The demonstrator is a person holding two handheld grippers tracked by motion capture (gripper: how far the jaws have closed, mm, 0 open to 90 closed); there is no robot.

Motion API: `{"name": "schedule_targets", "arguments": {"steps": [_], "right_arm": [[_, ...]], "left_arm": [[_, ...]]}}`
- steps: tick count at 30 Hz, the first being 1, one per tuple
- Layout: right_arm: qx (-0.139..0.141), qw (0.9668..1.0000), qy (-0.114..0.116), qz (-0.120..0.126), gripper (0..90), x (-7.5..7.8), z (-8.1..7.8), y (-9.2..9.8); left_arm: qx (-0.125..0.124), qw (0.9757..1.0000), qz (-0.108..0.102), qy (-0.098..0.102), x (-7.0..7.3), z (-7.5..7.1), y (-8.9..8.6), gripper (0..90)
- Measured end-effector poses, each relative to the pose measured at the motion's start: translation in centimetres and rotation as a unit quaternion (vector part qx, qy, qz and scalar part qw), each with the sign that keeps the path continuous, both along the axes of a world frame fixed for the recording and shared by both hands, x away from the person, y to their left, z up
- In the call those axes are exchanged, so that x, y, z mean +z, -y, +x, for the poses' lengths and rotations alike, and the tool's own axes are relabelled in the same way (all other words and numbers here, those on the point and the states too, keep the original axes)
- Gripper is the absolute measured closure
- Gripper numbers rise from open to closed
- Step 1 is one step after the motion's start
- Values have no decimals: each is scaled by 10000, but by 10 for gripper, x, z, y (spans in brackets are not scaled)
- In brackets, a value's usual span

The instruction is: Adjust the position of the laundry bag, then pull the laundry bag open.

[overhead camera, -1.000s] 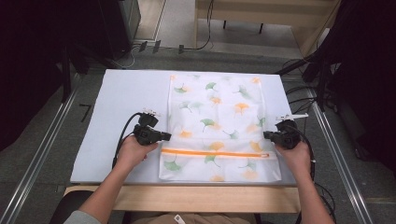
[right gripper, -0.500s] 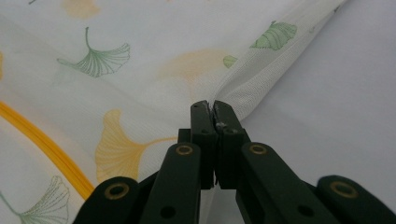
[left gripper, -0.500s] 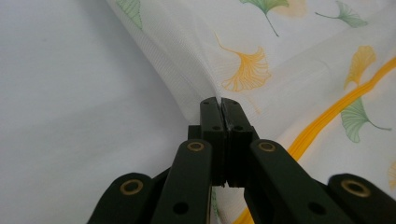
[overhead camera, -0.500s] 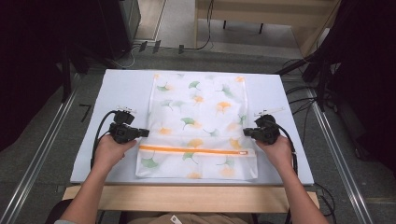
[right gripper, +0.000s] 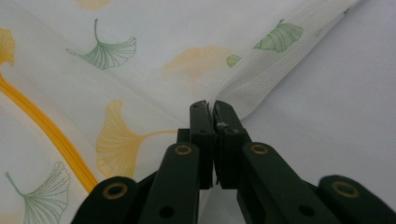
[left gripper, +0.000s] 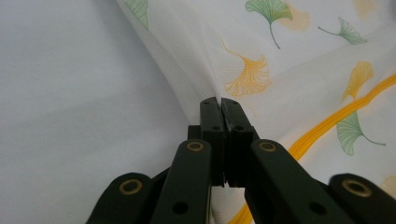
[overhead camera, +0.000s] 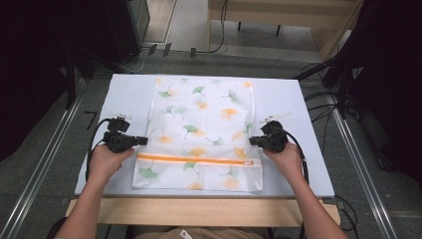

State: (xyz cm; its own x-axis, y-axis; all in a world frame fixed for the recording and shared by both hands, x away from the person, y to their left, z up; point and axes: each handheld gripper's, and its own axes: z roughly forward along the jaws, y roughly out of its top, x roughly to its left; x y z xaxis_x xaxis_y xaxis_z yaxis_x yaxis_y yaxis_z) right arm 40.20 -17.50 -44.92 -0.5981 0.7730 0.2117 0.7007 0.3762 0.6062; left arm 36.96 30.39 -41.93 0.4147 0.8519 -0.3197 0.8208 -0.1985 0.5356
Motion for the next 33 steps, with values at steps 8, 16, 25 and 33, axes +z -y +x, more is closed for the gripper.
{"name": "schedule_targets", "arguments": {"steps": [8,16,25,33], "right_arm": [[-83,9996,169,187,632,5,-6,14],[-49,9983,479,323,550,10,-27,28],[-71,9993,270,264,540,8,-55,34],[65,9996,148,214,507,5,-70,35]], "left_arm": [[-37,9997,-99,203,8,-7,2,604],[-408,9980,-8,484,11,-14,18,419],[-482,9971,-315,505,15,-17,26,421],[-835,9938,-155,724,13,-14,41,366]]}}
